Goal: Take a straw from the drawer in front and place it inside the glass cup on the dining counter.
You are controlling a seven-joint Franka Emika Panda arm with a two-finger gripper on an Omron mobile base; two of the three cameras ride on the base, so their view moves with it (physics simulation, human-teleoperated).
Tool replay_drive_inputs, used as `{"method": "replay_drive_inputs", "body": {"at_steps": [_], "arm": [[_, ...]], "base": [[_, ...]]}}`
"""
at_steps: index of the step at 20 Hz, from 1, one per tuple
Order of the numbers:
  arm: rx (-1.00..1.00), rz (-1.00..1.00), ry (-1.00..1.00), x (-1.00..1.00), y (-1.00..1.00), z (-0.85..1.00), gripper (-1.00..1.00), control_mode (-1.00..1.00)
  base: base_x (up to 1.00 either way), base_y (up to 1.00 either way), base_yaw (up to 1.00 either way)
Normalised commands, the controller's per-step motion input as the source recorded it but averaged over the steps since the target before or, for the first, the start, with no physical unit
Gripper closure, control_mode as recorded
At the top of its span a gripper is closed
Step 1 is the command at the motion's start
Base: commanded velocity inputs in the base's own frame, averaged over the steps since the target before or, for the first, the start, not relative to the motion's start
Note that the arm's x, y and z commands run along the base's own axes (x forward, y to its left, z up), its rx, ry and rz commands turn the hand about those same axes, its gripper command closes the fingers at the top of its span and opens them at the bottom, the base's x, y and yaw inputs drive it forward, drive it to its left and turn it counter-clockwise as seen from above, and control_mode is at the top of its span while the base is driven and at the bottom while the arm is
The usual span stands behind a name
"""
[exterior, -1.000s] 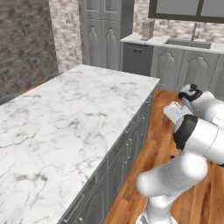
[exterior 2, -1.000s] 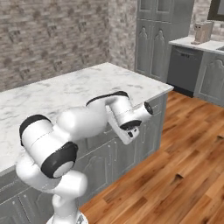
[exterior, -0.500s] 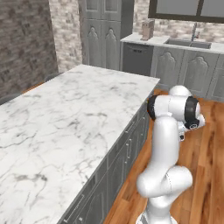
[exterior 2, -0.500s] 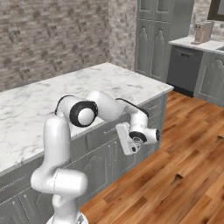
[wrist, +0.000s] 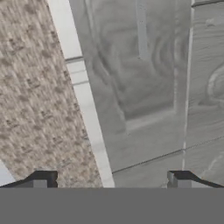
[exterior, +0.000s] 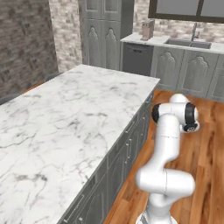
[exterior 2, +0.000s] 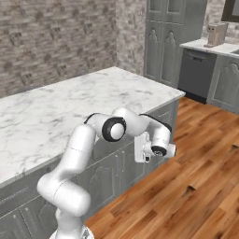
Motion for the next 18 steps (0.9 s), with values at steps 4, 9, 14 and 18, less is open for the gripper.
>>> {"method": "replay_drive_inputs", "body": {"at_steps": [4, 9, 14, 18], "arm": [[0.20, 0.00, 0.00, 0.33, 0.71, -0.37, -1.00, -1.00], [0.09, -0.03, 0.00, 0.31, 0.86, -0.28, -1.00, -1.00], [0.02, -0.12, -0.01, 0.24, 0.43, -0.09, -1.00, -1.00], [0.00, -0.15, 0.00, 0.31, 0.20, -0.09, -1.00, -1.00]], "base": [[0.00, 0.00, 0.00], [0.00, 0.00, 0.00], [0.00, 0.00, 0.00], [0.00, 0.00, 0.00]]}}
